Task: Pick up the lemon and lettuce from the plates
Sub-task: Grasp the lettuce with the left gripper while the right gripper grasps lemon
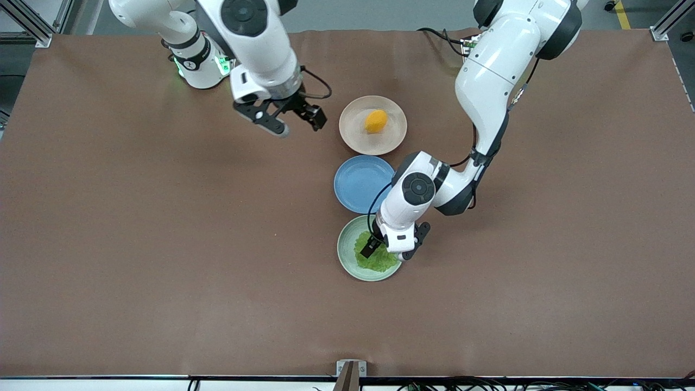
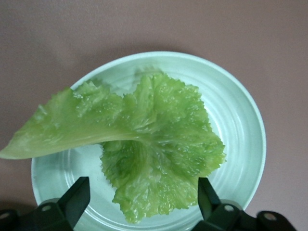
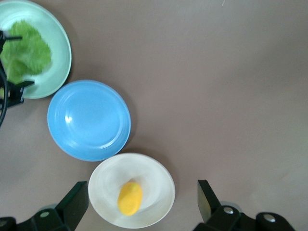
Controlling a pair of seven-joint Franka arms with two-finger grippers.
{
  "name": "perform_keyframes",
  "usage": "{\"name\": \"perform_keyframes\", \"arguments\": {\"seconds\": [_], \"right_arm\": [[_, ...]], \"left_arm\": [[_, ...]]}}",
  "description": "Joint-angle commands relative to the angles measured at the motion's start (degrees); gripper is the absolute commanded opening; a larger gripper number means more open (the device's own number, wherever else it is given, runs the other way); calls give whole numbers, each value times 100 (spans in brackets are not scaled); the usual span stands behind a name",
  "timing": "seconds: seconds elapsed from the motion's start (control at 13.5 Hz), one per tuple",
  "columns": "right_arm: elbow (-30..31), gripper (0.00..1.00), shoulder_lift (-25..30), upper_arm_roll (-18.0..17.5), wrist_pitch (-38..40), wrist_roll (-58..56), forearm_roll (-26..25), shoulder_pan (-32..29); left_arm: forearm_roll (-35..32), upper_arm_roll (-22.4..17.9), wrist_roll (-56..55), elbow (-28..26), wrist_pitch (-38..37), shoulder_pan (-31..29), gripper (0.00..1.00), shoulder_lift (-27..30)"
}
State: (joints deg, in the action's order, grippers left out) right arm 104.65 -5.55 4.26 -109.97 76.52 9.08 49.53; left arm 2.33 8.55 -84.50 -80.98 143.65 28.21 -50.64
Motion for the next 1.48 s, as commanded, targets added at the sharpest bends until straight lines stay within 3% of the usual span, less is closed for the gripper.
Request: {"name": "perform_keyframes", "arguments": {"seconds": [0.0, 0.15, 0.44, 0.81, 1.11, 1.41], "right_arm": [[459, 100, -94, 93, -759, 800, 41, 635], [451, 100, -568, 93, -1208, 1319, -29, 1083], [442, 100, -1412, 101, -2000, 1927, -47, 1682], [407, 100, -1941, 101, -2633, 2129, -47, 1779], [345, 100, -2204, 119, -2836, 2183, -56, 1955], [83, 100, -2591, 128, -2898, 2357, -108, 2061]], "left_arm": [[31, -47, 48, 117, 58, 79, 89, -113], [31, -47, 48, 117, 58, 79, 76, -113], [31, -47, 39, 100, 23, 79, 35, -96], [31, -38, 39, 56, -21, 79, 3, -25], [39, -29, 56, 73, -450, 36, 0, 246], [127, -12, 65, 74, -767, -78, 0, 1027]]}}
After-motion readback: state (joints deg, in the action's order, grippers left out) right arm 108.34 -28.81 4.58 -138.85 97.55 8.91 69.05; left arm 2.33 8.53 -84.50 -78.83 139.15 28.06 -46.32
